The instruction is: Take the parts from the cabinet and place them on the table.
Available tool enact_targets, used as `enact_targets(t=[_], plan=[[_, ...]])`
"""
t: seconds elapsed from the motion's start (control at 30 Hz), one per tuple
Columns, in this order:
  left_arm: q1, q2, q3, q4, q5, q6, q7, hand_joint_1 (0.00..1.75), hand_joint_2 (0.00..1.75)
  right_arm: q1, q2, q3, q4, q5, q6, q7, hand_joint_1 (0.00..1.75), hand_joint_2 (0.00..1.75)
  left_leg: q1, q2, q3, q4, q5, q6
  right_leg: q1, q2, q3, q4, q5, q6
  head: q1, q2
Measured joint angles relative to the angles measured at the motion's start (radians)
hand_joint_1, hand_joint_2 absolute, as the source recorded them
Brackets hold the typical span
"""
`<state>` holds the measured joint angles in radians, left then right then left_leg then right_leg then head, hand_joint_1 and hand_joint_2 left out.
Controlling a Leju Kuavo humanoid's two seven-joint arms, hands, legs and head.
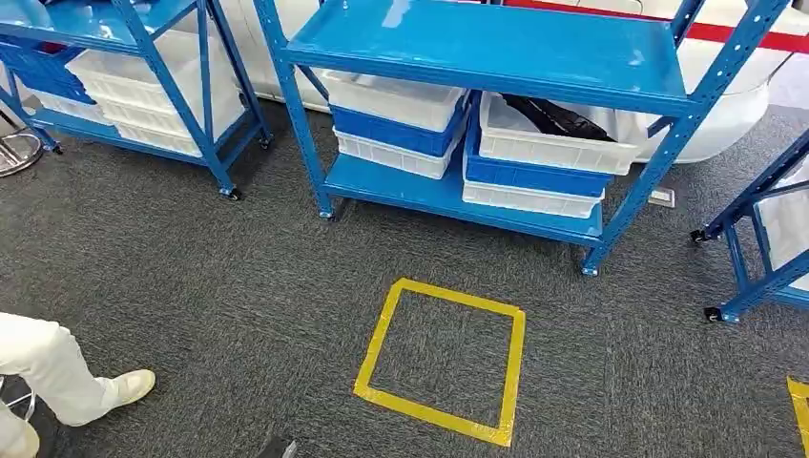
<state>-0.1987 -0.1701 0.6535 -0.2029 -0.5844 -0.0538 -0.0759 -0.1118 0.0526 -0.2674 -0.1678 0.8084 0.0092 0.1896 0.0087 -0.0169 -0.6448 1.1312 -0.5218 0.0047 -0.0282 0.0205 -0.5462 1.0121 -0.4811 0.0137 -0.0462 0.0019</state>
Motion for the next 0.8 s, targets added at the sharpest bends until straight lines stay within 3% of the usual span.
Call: enact_targets(t=[0.07,0.1,0.13,0.2,0.27,0.3,0.37,0.43,0.5,0.57,0.6,0.63,0.67,0.7,0.77,0.8], plan=[[-0.001,0.000,0.000,0.000,0.001,0.002,-0.003,0.00,0.00,0.007,0.000,-0.004,0.000,-0.001,0.000,0.000,0.00,0.00,0.002,0.011,-0.078,0.149,-0.064,-0.004,0.004,-0.015,0.000,0.000,-0.003,-0.005,0.000,0.000],[0.001,-0.001,0.000,0.000,0.001,0.002,-0.004,0.00,0.00,0.009,0.000,-0.007,0.000,-0.001,0.000,0.000,0.00,0.00,0.002,0.013,-0.103,0.191,-0.070,-0.005,0.005,-0.021,0.001,0.000,-0.005,-0.006,0.000,0.000],[0.002,-0.001,0.000,0.000,0.002,0.003,-0.006,0.00,0.00,0.010,0.000,-0.009,0.000,-0.001,0.000,0.000,0.00,0.00,0.003,0.014,-0.105,0.189,-0.056,-0.003,0.006,-0.024,0.002,0.000,-0.005,-0.007,0.000,0.000],[0.002,-0.001,0.000,0.000,0.005,0.006,-0.010,0.00,0.00,0.009,0.001,-0.010,0.000,0.000,0.000,-0.001,0.00,0.00,0.002,0.014,-0.064,0.103,0.004,0.004,0.007,-0.027,0.006,0.000,-0.008,-0.009,-0.001,0.000],[0.002,0.000,0.000,0.000,0.008,0.012,-0.016,0.00,0.00,0.008,0.003,-0.011,0.000,0.000,-0.002,-0.002,0.00,0.00,-0.002,0.019,0.029,-0.072,0.082,0.024,0.009,-0.028,0.013,-0.001,-0.012,-0.007,-0.001,0.000],[0.001,0.002,0.000,0.000,0.009,0.014,-0.016,0.00,0.00,0.009,0.006,-0.011,0.000,0.001,-0.002,-0.002,0.00,0.00,-0.008,0.030,0.047,-0.106,0.070,0.033,0.010,-0.029,0.014,0.000,-0.015,-0.003,0.001,0.000],[0.000,0.001,0.000,0.000,0.011,0.017,-0.019,0.00,0.00,0.009,0.006,-0.014,0.000,0.001,-0.004,-0.005,0.00,0.00,-0.015,0.026,0.045,-0.108,0.067,0.034,0.014,-0.031,0.012,0.000,-0.021,0.008,-0.001,0.000],[0.001,0.001,0.001,0.000,0.012,0.021,-0.019,0.00,0.00,0.009,0.008,-0.016,0.000,0.005,-0.006,-0.005,0.00,0.00,-0.017,0.021,0.052,-0.122,0.070,0.043,0.015,-0.037,0.023,-0.012,-0.023,0.021,-0.002,0.000],[0.002,-0.002,0.001,0.000,0.012,0.024,-0.021,0.00,0.00,0.010,0.008,-0.016,0.000,0.007,-0.011,-0.006,0.00,0.00,-0.006,0.017,0.072,-0.142,0.078,0.051,0.013,-0.032,-0.003,0.044,-0.046,0.021,0.004,0.000],[0.000,-0.005,0.000,0.000,0.013,0.024,-0.021,0.00,0.00,0.010,0.007,-0.017,0.000,0.008,-0.011,-0.006,0.00,0.00,-0.007,0.013,0.075,-0.142,0.074,0.058,0.012,-0.027,-0.085,0.190,-0.103,0.013,0.011,0.000],[0.001,-0.005,0.001,0.000,0.013,0.024,-0.021,0.00,0.00,0.011,0.007,-0.017,0.000,0.010,-0.011,-0.006,0.00,0.00,-0.008,0.011,0.076,-0.141,0.072,0.060,0.012,-0.025,-0.130,0.267,-0.124,0.014,0.011,0.000],[0.002,-0.004,0.001,0.000,0.013,0.025,-0.021,0.00,0.00,0.015,0.006,-0.017,0.000,0.010,-0.011,-0.006,0.00,0.00,-0.008,0.007,0.078,-0.141,0.069,0.060,0.012,-0.025,-0.162,0.311,-0.126,0.020,0.012,0.000],[0.004,-0.005,0.001,0.000,0.013,0.025,-0.021,0.00,0.00,0.017,0.005,-0.017,0.000,0.010,-0.012,-0.006,0.00,0.00,-0.008,0.004,0.084,-0.141,0.065,0.059,0.010,-0.025,-0.165,0.295,-0.106,0.030,0.012,0.000],[0.006,-0.005,0.001,0.000,0.013,0.025,-0.021,0.00,0.00,0.017,0.005,-0.018,0.000,0.010,-0.012,-0.006,0.00,0.00,-0.007,0.000,0.090,-0.141,0.060,0.056,0.008,-0.025,-0.144,0.237,-0.070,0.042,0.013,0.000],[0.007,-0.007,0.000,0.000,0.013,0.026,-0.021,0.00,0.00,0.016,0.002,-0.018,0.000,0.011,-0.012,-0.006,0.00,0.00,-0.005,-0.004,0.108,-0.140,0.045,0.048,0.003,-0.025,-0.063,0.052,0.016,0.061,0.016,0.000],[0.006,-0.007,0.001,0.000,0.013,0.026,-0.021,0.00,0.00,0.017,0.003,-0.018,0.000,0.011,-0.012,-0.006,0.00,0.00,-0.011,-0.005,0.109,-0.137,0.038,0.041,0.001,-0.025,-0.043,-0.003,0.030,0.057,0.022,0.000]])
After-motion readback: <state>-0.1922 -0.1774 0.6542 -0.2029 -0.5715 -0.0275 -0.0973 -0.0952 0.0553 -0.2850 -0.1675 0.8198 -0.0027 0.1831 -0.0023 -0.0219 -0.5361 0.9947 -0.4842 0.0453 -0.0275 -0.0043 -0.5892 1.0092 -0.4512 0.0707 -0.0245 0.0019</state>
